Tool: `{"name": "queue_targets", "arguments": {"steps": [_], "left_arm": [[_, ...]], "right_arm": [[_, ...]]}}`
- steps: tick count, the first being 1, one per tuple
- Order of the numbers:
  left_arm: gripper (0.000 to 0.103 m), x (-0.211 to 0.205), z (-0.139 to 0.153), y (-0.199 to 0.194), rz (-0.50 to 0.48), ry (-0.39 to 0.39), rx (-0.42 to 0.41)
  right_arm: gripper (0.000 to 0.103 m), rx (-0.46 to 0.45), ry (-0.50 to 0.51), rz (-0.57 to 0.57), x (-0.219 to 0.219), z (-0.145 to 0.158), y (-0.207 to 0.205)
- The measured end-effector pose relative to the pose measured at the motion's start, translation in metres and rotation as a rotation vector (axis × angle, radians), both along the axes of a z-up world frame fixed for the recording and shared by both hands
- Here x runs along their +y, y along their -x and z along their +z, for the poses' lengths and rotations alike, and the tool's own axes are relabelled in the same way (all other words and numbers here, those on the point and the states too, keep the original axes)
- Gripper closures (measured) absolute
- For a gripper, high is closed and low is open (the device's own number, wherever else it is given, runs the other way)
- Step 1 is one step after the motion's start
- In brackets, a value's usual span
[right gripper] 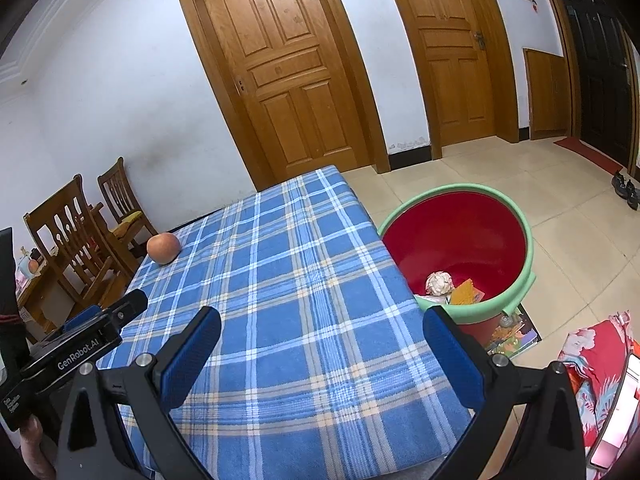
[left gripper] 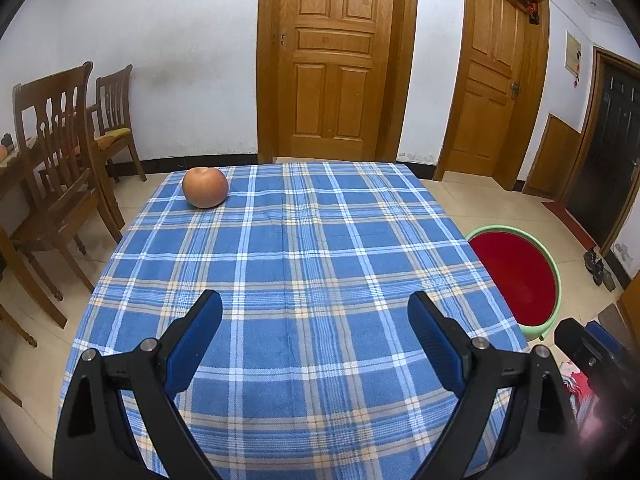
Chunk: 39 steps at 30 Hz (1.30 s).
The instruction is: Collect trash
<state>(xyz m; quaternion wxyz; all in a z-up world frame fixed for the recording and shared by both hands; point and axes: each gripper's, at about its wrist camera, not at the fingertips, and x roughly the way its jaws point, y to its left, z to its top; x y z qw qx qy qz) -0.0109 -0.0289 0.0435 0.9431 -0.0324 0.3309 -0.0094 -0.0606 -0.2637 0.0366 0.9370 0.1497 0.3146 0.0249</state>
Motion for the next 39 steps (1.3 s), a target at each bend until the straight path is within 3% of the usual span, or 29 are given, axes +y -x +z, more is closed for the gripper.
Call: {"name": "queue_targets", "arguments": {"steps": [39], "left_arm": [[0.01,0.0022,-0.0025,-0.0008,0.003,0.011,0.008]], "right_arm": [[0.0,0.001,0.0,-0.001,0.0006,-0.0011,-0.0011]]}}
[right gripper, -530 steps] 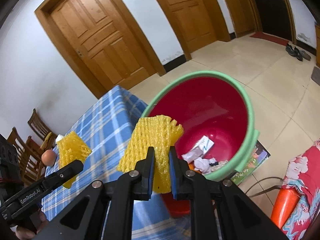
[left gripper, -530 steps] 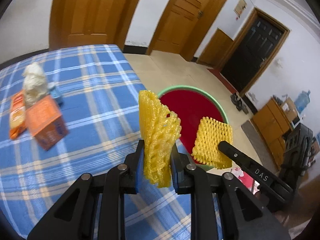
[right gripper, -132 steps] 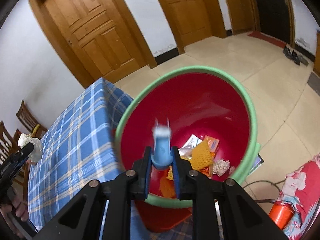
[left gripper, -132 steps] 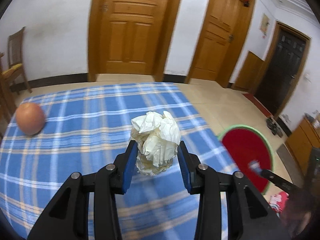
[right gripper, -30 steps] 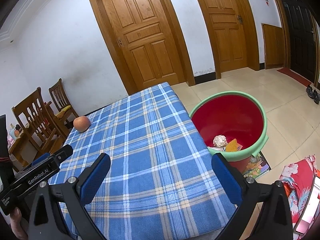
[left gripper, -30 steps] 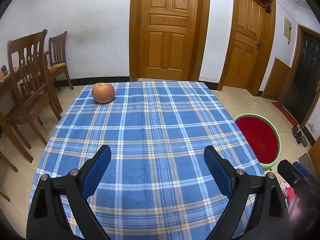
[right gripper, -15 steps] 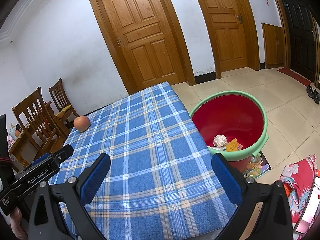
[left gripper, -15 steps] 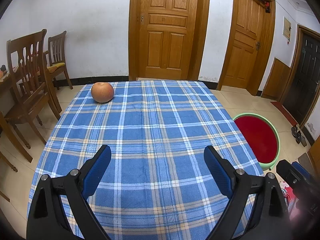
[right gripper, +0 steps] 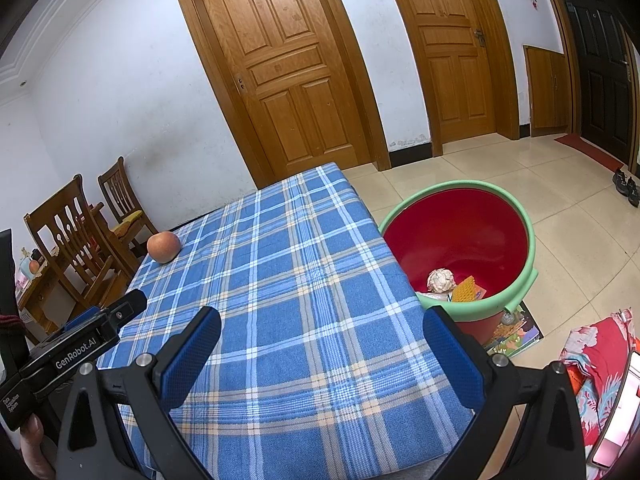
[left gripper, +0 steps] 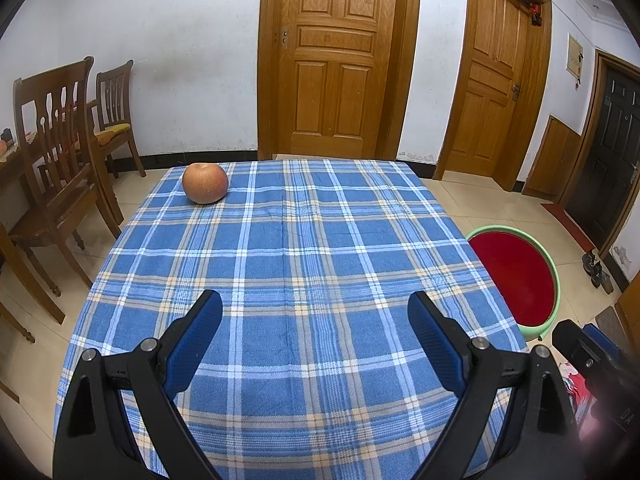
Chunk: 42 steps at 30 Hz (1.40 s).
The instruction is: Collect trash
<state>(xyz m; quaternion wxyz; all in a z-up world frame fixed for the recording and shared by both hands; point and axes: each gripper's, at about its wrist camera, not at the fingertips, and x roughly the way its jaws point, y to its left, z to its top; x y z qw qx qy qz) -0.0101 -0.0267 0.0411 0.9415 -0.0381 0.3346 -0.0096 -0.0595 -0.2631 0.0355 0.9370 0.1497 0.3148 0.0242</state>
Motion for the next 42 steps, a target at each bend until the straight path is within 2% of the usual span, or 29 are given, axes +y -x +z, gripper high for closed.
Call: {"name": "queue_targets", "arguments": {"steps": [42], "left_arm": [[0.01,-0.0002,-0.0022,-0.0005,0.006,-0.001,0.009]], "right_arm": [[0.0,0.006,-0.002,-0.001,-0.0015,-0.0013,-0.0011]]}}
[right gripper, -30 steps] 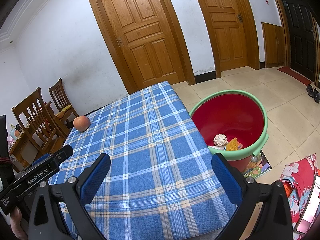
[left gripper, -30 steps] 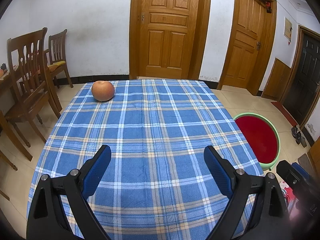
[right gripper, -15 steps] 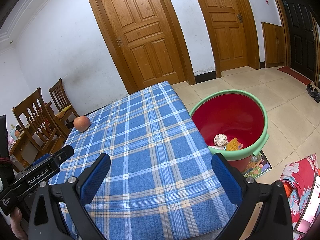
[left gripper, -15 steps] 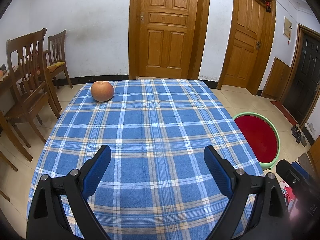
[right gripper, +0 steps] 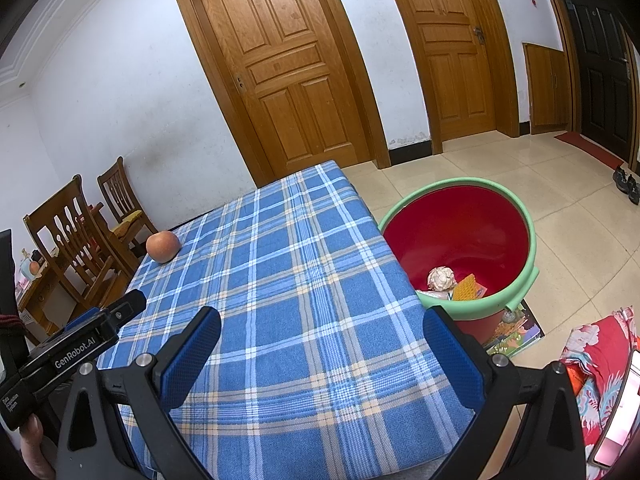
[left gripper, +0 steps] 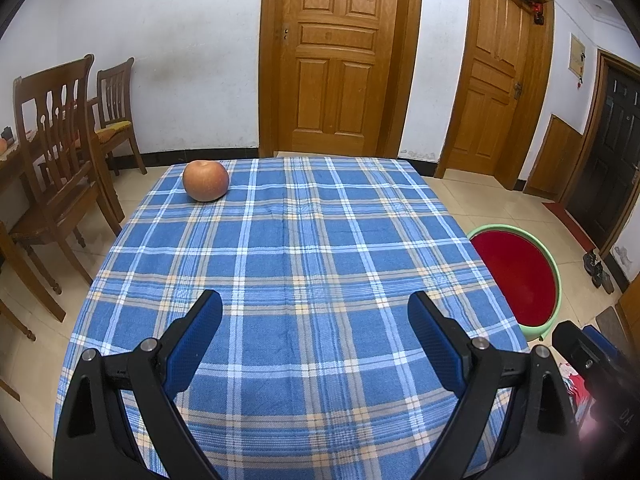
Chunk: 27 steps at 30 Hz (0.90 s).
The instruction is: Collect trash
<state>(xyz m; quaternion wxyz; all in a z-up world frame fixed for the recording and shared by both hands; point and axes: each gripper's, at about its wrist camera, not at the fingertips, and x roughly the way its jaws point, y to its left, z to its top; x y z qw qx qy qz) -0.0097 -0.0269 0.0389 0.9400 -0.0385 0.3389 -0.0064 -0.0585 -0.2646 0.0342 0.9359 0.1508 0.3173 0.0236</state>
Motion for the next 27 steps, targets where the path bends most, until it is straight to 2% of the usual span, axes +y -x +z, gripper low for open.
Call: {"name": "queue_targets", "arguments": {"steps": [10,15,19,24,27], "left_arm": [[0.01,0.008,-0.014,-0.018,0.027,-0.006,0.079],[0.009,0.033,-0.036,-0.059,0.106,-0.024,0.198],[0.009,0.065,-0.068,-0.103,0.196,-0.01,0.304],[0.008,0.083,-0.1,-0.135,0.222,-0.03,0.345],[0.003,0.086,-0.106,-0.139,0.214,-0.013,0.307]], "right_arm": [[0.0,0.026,0.039,0.012,0.006,-0.004,-0.01],[0.0,0.118,0.116,0.045,0.022,-0.017,-0.062],[0.0,0.247,0.155,0.063,0.037,-0.048,-0.119],[0.0,0.31,0.242,0.061,0.053,-0.077,-0.157],[0.0,0.309,0.298,0.053,0.06,-0.085,-0.164]]}}
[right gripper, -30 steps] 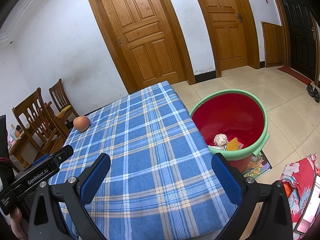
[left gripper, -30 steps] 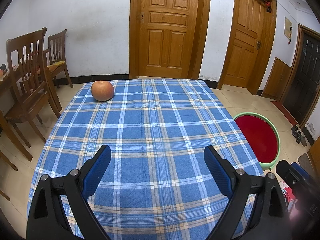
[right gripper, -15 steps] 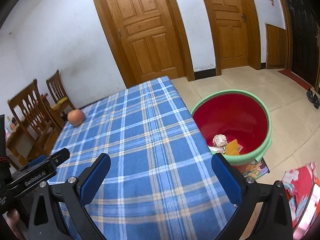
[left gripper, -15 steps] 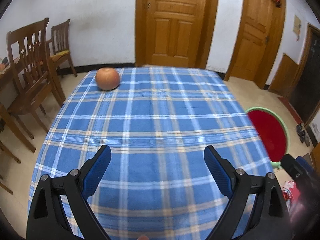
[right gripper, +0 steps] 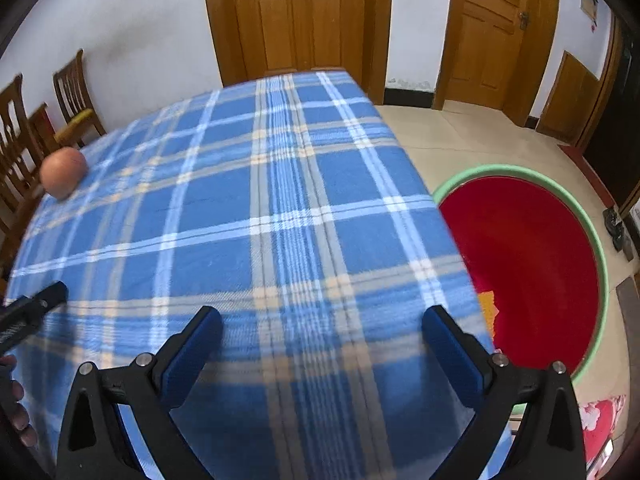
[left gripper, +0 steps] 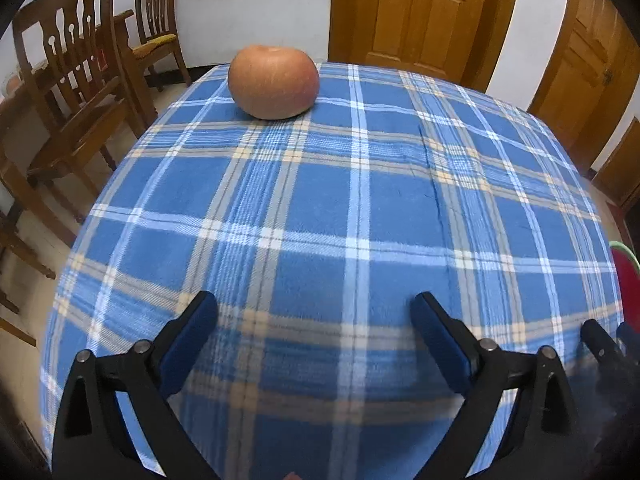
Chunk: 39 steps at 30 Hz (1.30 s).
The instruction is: Collect trash
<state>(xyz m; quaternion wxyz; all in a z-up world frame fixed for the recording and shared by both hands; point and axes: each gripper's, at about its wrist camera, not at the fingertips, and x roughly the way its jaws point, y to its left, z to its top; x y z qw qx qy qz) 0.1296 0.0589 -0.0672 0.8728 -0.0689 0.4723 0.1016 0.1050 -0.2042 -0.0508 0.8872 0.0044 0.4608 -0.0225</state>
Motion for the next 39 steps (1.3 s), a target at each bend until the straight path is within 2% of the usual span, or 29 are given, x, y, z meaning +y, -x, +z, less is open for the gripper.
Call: {"name": "queue_targets", "arguments": {"steps": [4,39], "left_arm": [[0.001,-0.0041,-0.0017,-0.0012,-0.017,-0.009,-0.038],[0.001,-0.002,-0.0017,-0.0026,-0.018,-0.004,-0.038]], "right_arm": [[0.0,-0.015,-0.002,0.005,0.0047,0.0004,0.0033],[0.0,-0.011,0.001,-0.003,0.0042,0.0004,0.0018]]}}
